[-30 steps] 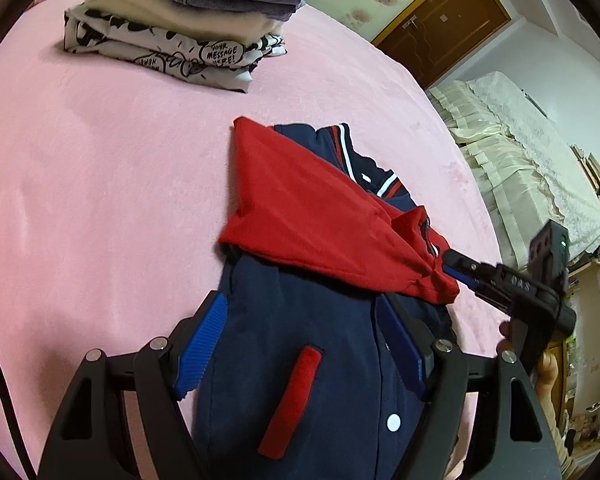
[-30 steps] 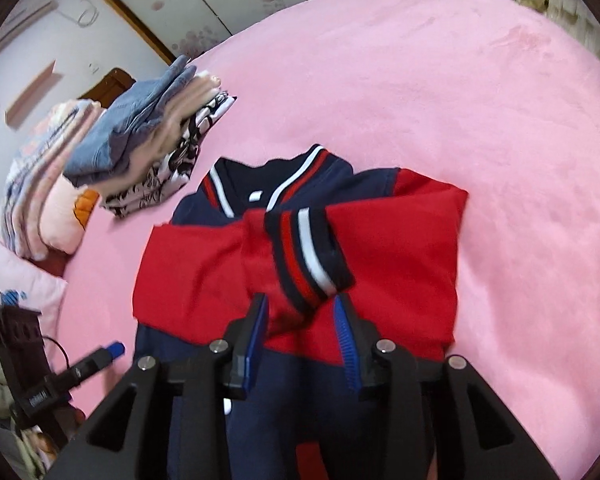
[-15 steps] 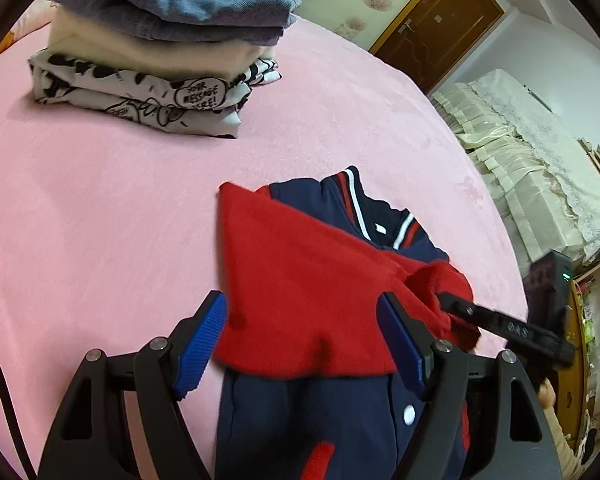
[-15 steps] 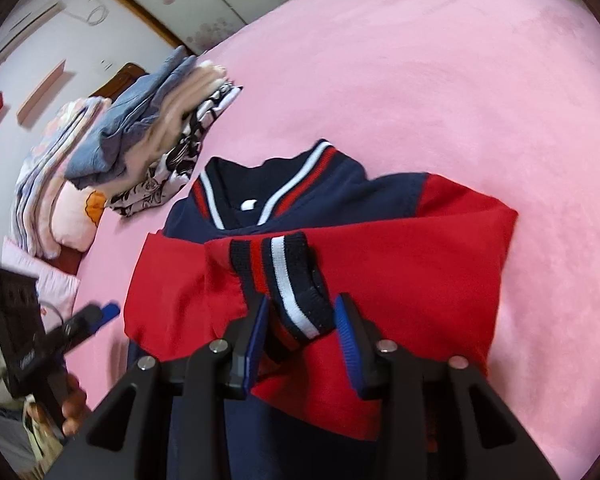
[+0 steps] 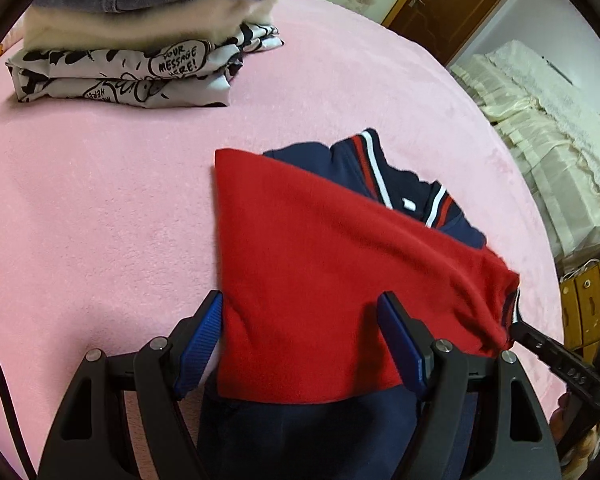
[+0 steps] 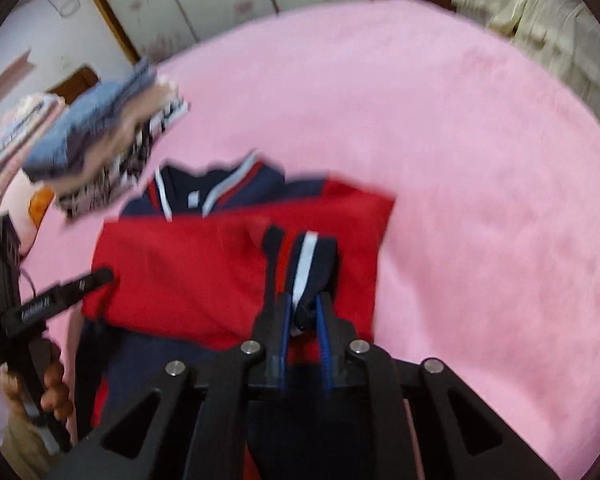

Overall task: Fold large clothes
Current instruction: 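Fold the red sleeve toward the collar with the right gripper while the left gripper flattens it, then move both grippers to the striped hem of the navy jacket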

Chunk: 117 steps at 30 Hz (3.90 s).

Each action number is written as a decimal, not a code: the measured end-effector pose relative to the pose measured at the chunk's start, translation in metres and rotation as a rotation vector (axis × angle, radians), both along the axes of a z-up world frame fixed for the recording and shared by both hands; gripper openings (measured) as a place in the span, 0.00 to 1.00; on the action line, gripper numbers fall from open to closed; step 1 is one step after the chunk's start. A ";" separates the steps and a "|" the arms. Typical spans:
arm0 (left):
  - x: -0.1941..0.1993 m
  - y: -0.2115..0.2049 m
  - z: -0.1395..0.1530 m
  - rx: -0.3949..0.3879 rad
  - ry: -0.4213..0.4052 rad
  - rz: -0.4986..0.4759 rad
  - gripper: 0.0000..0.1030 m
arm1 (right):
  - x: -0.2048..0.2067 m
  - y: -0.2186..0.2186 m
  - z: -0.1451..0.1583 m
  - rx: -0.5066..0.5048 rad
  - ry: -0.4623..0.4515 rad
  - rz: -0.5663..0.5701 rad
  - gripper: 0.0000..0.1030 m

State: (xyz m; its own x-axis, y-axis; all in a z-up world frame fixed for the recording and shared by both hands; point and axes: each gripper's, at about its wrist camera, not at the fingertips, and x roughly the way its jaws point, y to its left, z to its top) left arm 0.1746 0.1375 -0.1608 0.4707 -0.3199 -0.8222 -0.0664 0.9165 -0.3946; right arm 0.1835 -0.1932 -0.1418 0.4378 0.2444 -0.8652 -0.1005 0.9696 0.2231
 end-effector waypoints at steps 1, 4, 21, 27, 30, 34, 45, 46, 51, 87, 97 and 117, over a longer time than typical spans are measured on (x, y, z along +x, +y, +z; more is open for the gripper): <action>-0.001 0.000 0.001 0.002 -0.001 -0.006 0.74 | -0.002 -0.004 0.000 0.023 0.008 0.003 0.21; -0.002 0.007 0.005 -0.007 -0.009 -0.021 0.74 | -0.002 -0.021 0.006 0.146 0.004 -0.006 0.31; 0.057 0.037 -0.003 -0.107 0.041 -0.066 0.37 | 0.050 -0.029 -0.030 0.287 0.032 0.020 0.35; 0.057 0.027 0.001 -0.086 0.002 -0.024 0.07 | 0.047 -0.020 -0.022 0.221 -0.024 0.050 0.04; 0.042 0.018 0.014 -0.003 -0.097 -0.010 0.06 | 0.037 -0.019 -0.002 0.156 -0.137 -0.001 0.03; 0.042 0.007 0.006 0.074 -0.099 -0.002 0.07 | 0.031 -0.010 -0.002 0.023 -0.183 -0.045 0.03; 0.029 0.022 0.039 0.008 -0.081 0.057 0.49 | 0.019 -0.017 0.014 0.081 -0.154 -0.081 0.12; 0.025 0.017 0.046 -0.004 -0.098 0.048 0.49 | 0.016 -0.011 0.018 0.090 -0.165 -0.062 0.12; 0.016 -0.018 0.052 -0.063 -0.130 -0.040 0.48 | 0.007 0.039 0.019 0.147 -0.156 0.095 0.12; -0.080 -0.020 0.115 0.148 -0.110 -0.029 0.73 | -0.063 0.025 0.063 0.057 -0.155 0.050 0.28; -0.151 -0.029 0.140 0.168 -0.222 -0.017 0.74 | -0.113 0.032 0.088 0.045 -0.180 0.071 0.38; -0.209 -0.008 0.087 0.204 -0.045 0.008 0.74 | -0.194 0.036 0.065 -0.049 -0.142 0.074 0.38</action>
State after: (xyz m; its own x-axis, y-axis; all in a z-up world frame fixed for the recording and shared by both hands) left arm -0.0343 0.1292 -0.0741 0.5106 -0.1449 -0.8475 -0.0600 0.9773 -0.2033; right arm -0.0104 -0.1568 -0.0768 0.5393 0.2394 -0.8074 -0.1992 0.9678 0.1539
